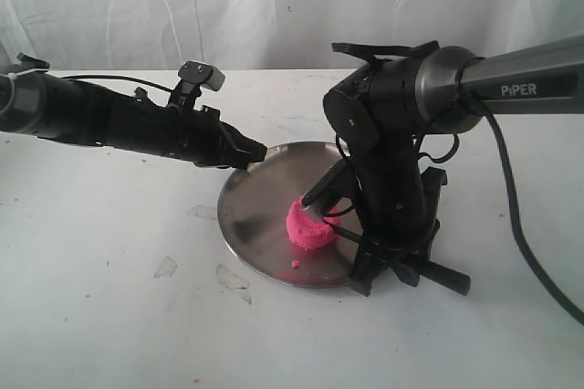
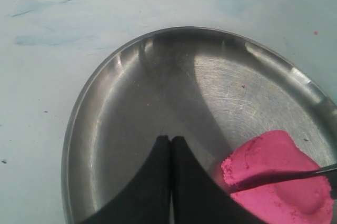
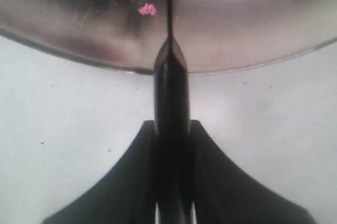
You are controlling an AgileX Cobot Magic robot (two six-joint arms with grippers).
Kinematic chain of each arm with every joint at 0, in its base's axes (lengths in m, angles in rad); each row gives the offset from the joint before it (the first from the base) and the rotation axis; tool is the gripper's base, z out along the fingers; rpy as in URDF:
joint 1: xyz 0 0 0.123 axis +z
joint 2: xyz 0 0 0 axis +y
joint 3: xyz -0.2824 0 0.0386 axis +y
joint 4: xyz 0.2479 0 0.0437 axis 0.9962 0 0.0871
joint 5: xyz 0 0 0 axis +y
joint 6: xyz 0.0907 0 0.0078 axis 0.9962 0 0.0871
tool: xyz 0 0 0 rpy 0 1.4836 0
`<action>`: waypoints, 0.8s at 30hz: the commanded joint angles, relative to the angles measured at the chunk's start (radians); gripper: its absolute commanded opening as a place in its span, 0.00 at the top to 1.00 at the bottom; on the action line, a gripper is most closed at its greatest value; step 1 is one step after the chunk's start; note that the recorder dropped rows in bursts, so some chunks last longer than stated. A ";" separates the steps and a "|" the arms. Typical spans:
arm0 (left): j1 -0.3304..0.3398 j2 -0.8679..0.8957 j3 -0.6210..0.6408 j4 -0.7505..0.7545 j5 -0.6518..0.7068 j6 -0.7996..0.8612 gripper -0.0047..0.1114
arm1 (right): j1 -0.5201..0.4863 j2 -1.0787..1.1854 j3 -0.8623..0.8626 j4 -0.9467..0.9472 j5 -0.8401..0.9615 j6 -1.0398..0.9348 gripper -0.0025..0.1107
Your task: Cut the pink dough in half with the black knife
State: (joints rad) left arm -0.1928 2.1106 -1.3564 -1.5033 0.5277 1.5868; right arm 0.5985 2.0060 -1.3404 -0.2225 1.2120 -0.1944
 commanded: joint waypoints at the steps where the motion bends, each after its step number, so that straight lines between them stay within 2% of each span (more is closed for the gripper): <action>1: 0.002 -0.010 0.004 -0.021 0.021 -0.005 0.96 | -0.001 -0.013 0.005 -0.006 0.009 -0.011 0.98; 17: 0.002 -0.010 0.004 -0.021 0.023 -0.005 0.96 | -0.001 -0.044 0.058 -0.056 0.009 -0.011 0.98; 24: 0.002 -0.010 0.004 -0.021 0.023 -0.005 0.96 | -0.001 -0.042 0.058 0.005 0.009 -0.045 0.98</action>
State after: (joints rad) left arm -0.1928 2.1106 -1.3564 -1.5033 0.5317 1.5868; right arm 0.5985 1.9726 -1.2849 -0.2322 1.2114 -0.2188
